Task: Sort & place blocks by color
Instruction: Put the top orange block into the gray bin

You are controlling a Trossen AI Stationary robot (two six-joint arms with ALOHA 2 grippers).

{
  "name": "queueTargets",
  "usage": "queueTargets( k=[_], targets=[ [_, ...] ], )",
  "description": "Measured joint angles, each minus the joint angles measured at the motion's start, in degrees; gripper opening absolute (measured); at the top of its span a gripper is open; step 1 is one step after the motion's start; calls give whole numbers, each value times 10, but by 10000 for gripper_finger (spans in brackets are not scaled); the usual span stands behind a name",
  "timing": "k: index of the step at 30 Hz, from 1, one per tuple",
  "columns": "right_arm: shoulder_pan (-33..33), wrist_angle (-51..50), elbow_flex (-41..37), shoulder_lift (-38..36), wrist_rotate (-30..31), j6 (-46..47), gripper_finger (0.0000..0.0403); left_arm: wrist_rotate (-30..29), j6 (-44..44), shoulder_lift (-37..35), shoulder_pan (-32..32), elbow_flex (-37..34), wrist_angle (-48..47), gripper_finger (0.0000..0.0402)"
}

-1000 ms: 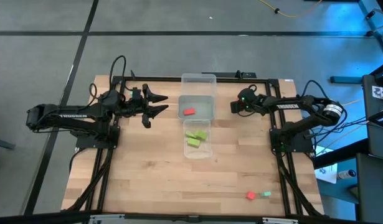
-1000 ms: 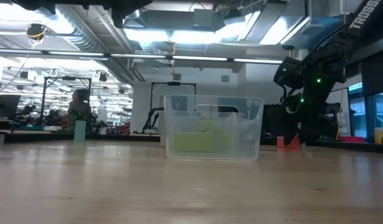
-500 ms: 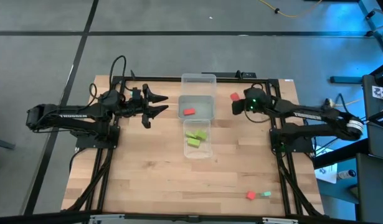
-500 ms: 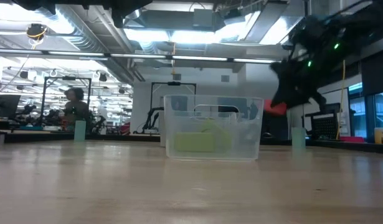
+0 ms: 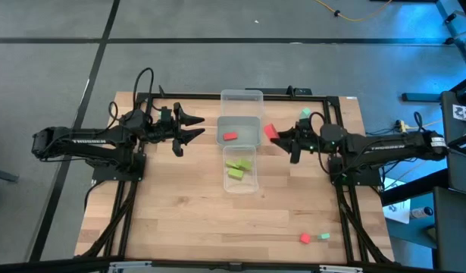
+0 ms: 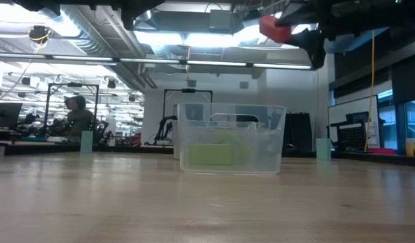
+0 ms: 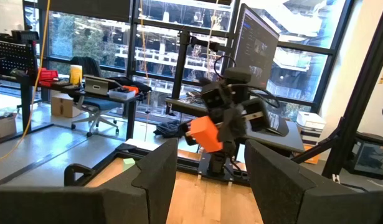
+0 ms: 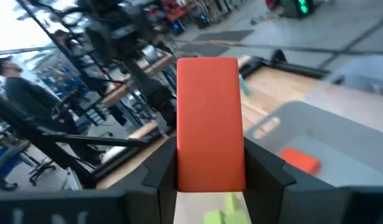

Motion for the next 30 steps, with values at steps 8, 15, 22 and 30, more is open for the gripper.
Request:
queueTargets(
  k=[8,15,22,30],
  targets=[
    [20,27,0,16,21,-17,134,0,0,0,0,0,0,180],
    [20,23,11,19,21,-46,134,0,0,0,0,0,-7,180],
    [20,15,41,20,14,-92,134,0,0,0,0,0,-7,180],
    [20,-16,44,28,2,-73,134,-1,0,0,0,0,-7,180]
  ],
)
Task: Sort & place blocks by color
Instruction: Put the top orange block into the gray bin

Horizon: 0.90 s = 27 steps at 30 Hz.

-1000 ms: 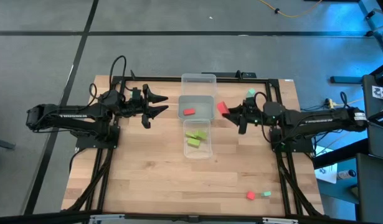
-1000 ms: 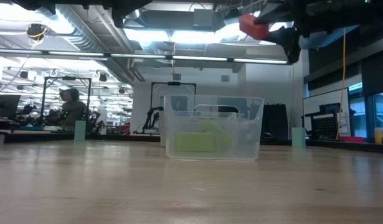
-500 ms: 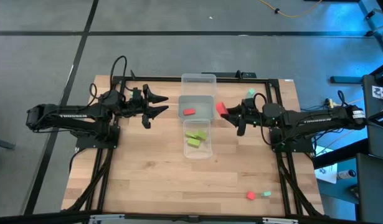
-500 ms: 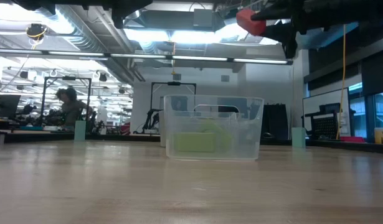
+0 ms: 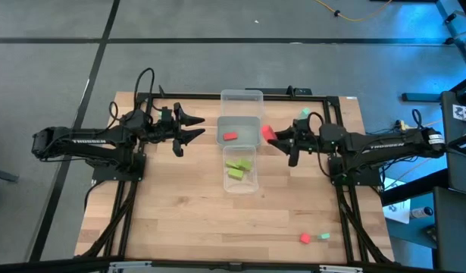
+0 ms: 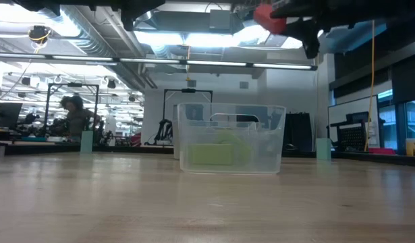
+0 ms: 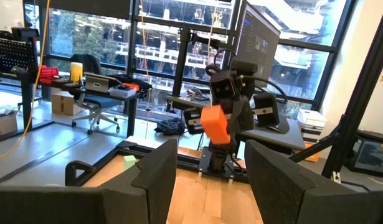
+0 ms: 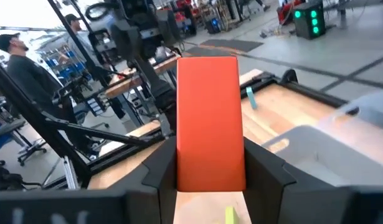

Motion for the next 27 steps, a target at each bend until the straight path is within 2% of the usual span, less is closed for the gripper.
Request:
queueTargets(
  k=[2,5,13,19,27],
  targets=[
    [-2,-34,16,18,0,3,134,0,0,0,0,0,1,180],
    [-12,-118,82,65,-6,-2,134,0,0,0,0,0,3,180],
    [-56,-317,263,237,-17,-92,134,-1,1,0,0,0,3,180],
    [-123,-330,294,350,-15,-89,134,-2,3,0,0,0,3,180],
    [-177,-330,303,474,-17,-20,134,-6,5,0,0,0,3,180]
  ],
)
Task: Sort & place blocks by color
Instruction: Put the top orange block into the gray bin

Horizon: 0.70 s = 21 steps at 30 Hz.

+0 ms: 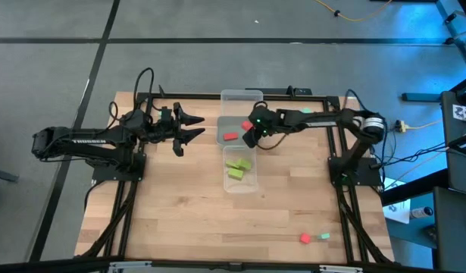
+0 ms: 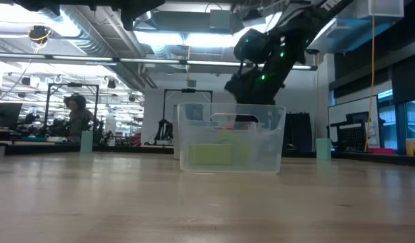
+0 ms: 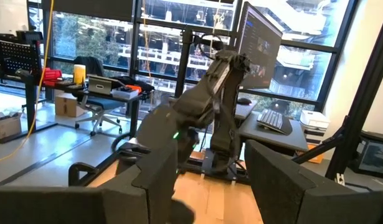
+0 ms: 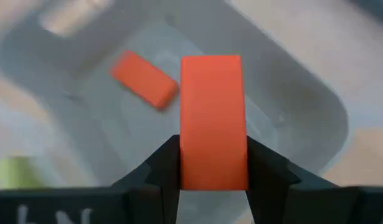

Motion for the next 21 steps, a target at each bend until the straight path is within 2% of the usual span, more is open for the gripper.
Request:
queueTargets(
  k=[7,21],
  targets=[
    [-3,45,0,35,-12,33,134,-1,0,0,2,0,-1,180],
    [-4,30,-1,36,-18,34,134,-1,0,0,4,0,-1,180]
  ],
)
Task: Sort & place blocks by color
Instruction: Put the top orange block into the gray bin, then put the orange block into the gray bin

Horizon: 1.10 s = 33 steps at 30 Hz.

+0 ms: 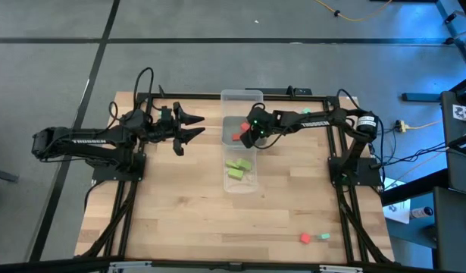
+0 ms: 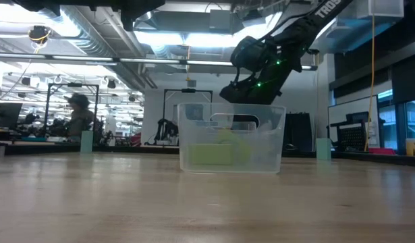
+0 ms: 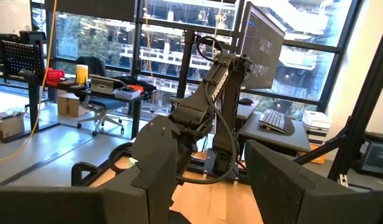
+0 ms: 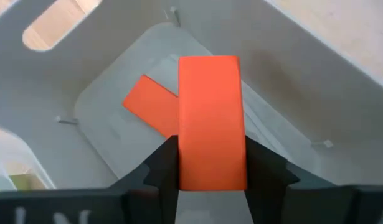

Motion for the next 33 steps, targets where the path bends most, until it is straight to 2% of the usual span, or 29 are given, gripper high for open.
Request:
queueTargets(
  k=[2,8,15,19,23,27,30,33],
  targets=[
    [0,1,0,0,0,0,140,0,0,0,0,0,0,180],
    [1,4,0,-1,-2,1,228,0,0,0,0,0,0,180],
    [0,5,-1,-27,-5,-16,238,0,0,0,0,0,0,180],
    [2,-3,-1,-93,-13,-57,238,3,0,0,0,0,0,180],
    [18,-30,-1,-181,-58,-100,239,8,0,0,0,0,-3,180],
    [47,-30,-30,-274,-74,-110,240,20,-3,0,0,0,-3,180],
    [68,10,-76,-345,-73,-84,240,42,-14,0,0,0,-3,180],
    [93,118,-141,-407,-82,-45,240,51,-32,0,0,0,-3,180]
  ],
)
